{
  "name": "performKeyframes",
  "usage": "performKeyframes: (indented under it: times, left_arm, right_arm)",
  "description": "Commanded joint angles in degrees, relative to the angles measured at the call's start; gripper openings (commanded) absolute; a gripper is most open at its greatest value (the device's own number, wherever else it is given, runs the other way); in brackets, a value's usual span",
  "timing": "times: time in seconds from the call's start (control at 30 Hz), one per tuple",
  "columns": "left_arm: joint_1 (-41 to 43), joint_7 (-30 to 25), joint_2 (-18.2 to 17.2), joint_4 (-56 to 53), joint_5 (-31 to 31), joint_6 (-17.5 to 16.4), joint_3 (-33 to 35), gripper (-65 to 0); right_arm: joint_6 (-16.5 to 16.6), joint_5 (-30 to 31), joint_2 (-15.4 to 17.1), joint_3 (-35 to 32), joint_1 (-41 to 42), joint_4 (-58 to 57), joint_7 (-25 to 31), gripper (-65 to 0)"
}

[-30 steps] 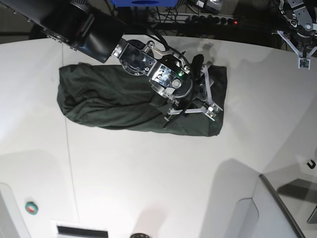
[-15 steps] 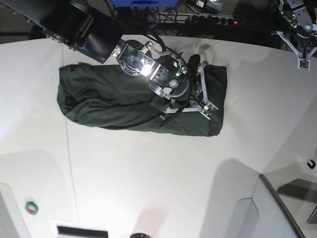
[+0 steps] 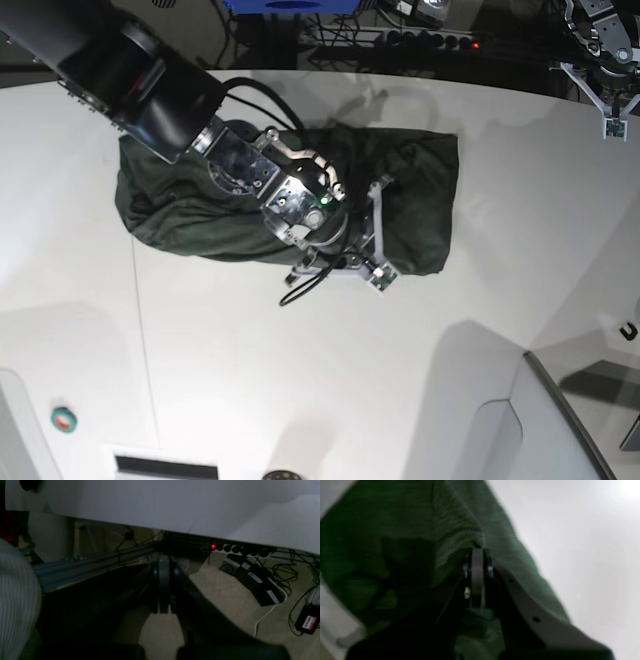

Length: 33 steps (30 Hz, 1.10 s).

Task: Layout the t-shirt on the table in an organized manner, then fold the t-shirt properly
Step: 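Reach the right gripper across and press the folded shirt end down, then grasp both ends of the green shirt strip with both grippers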

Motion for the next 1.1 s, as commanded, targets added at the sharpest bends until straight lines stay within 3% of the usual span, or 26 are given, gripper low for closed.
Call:
performKeyframes:
  times: [0.0, 0.4, 0.57, 0.63, 0.73, 0.87, 0.9, 0.93, 1.0, 1.07]
  left_arm:
    - [0.2, -0.4, -0.7, 0.8, 0.3, 0.7, -0.1, -65.0]
    - [0.1, -0.4, -0.7, 0.8, 0.3, 0.7, -0.1, -65.0]
    - [0.0, -0.4, -0.7, 0.8, 0.3, 0.7, -0.1, -65.0]
    - [0.0, -0.4, -0.7, 0.8, 0.3, 0.7, -0.1, -65.0]
    - [0.0, -0.4, -0.7, 0.8, 0.3, 0.7, -0.1, -65.0]
    - [-1.1, -0.4, -0.7, 0.8, 0.3, 0.6, 0.0, -65.0]
    - [-1.1, -0.4, -0.7, 0.8, 0.3, 0.6, 0.0, -65.0]
    - [-1.1, -0.4, -0.7, 0.8, 0.3, 0.6, 0.0, -65.0]
    - [-1.1, -0.4, -0.7, 0.8, 0.3, 0.6, 0.0, -65.0]
    - [-1.2, -0.4, -0.7, 0.8, -1.5, 0.6, 0.0, -65.0]
  right_arm:
    - [-0.4, -0.2, -0.3, 0.6, 1.7, 1.1, 0.9, -64.2]
    - [-0.3, -0.2, 1.2, 0.7, 5.4, 0.3, 0.9, -62.1]
    - [-0.3, -0.2, 1.1, 0.4, 5.4, -1.3, 0.8, -39.2]
    - [-0.4, -0.2, 1.1, 0.6, 4.6, -0.8, -0.7, -35.3]
    - [-0.7, -0.2, 1.5, 0.8, 4.1, 2.1, -1.7, -39.0]
    - [-1.4, -0.2, 6.3, 2.7, 1.6, 11.1, -5.1, -55.2]
    - [-3.0, -0.2, 7.6, 5.9, -0.4, 14.0, -5.8, -62.1]
    - [-4.2, -0.1, 8.6, 9.9, -2.5, 16.3, -6.0, -65.0]
    - [-4.6, 0.1, 10.1, 21.3, -8.4, 21.9, -5.6, -62.6]
    - [-2.5, 0.7, 10.1, 35.9, -15.3, 26.9, -3.2, -61.7]
